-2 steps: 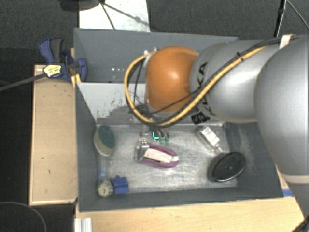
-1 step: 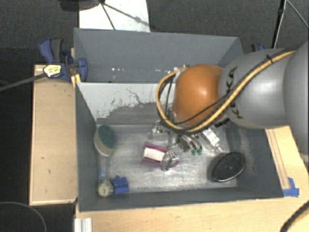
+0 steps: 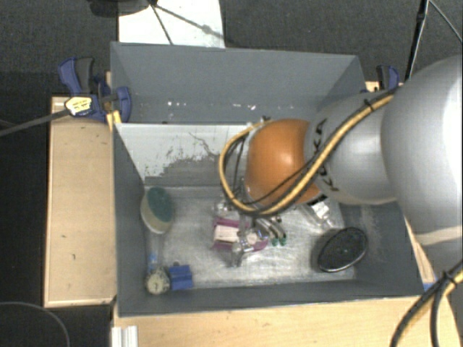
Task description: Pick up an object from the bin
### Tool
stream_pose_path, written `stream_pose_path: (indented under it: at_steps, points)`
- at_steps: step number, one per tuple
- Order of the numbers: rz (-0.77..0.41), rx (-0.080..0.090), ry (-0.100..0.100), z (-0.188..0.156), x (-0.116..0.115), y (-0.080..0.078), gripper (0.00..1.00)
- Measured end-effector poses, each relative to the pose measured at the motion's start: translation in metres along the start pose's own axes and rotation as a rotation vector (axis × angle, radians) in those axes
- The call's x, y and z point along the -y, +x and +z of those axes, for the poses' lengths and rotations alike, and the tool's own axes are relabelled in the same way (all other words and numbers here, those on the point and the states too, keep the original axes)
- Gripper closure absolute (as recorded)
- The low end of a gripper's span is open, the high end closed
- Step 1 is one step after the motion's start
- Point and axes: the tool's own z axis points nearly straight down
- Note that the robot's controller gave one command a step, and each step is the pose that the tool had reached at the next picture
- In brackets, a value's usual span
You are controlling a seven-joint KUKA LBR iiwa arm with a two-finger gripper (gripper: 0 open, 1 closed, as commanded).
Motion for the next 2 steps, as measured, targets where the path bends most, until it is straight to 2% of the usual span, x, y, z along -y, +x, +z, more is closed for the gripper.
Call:
stream_pose_path:
  at_steps: [1, 2]
  points:
    - [0.003, 0.01, 0.0, -0.004, 0.0, -0.003, 1.0]
    - [-0.01, -0.001, 0.002, -0.181, 0.003, -0.007, 1.0]
